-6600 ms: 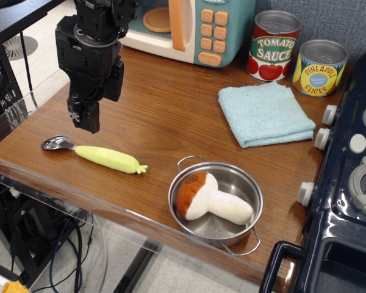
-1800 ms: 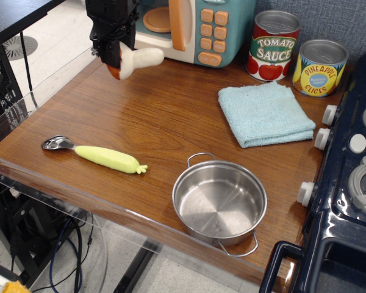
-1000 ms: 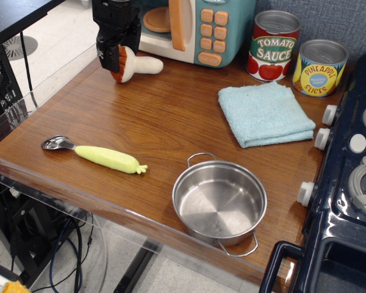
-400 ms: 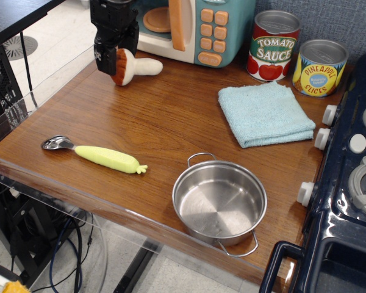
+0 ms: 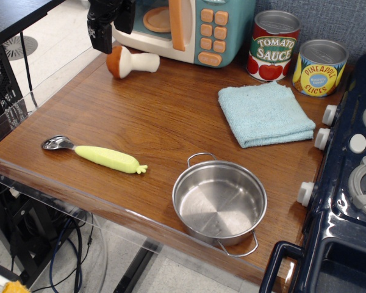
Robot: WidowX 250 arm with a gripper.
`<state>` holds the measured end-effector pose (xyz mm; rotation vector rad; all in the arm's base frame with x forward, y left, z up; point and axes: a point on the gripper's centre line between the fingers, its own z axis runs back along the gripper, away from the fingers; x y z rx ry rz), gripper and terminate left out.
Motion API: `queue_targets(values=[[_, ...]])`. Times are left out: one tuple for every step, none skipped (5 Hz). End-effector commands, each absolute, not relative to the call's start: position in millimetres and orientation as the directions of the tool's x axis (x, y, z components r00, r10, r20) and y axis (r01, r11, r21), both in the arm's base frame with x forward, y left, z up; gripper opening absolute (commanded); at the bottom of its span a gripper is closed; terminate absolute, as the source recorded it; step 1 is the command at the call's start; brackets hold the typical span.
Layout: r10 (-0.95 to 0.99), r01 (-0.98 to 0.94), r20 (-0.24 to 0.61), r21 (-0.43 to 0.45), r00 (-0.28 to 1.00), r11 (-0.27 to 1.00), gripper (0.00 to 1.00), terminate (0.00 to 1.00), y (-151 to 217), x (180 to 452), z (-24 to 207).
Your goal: Grab the toy with white base and red top, that is in the silver bowl. Move to the top left.
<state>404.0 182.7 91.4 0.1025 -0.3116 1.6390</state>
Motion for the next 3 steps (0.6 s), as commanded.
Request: queue_targets(values=[[0.961,-0.970,0.251,-0.237,-0.113,-0.053,1.00,0.00,184.0,387.0,134.3],[0.961,-0.970,0.251,-0.237,-0.113,-0.053,1.00,0.00,184.0,387.0,134.3],[0.961,-0.970,0.251,-0.237,-0.113,-0.053,1.00,1.00,184.0,387.0,134.3]])
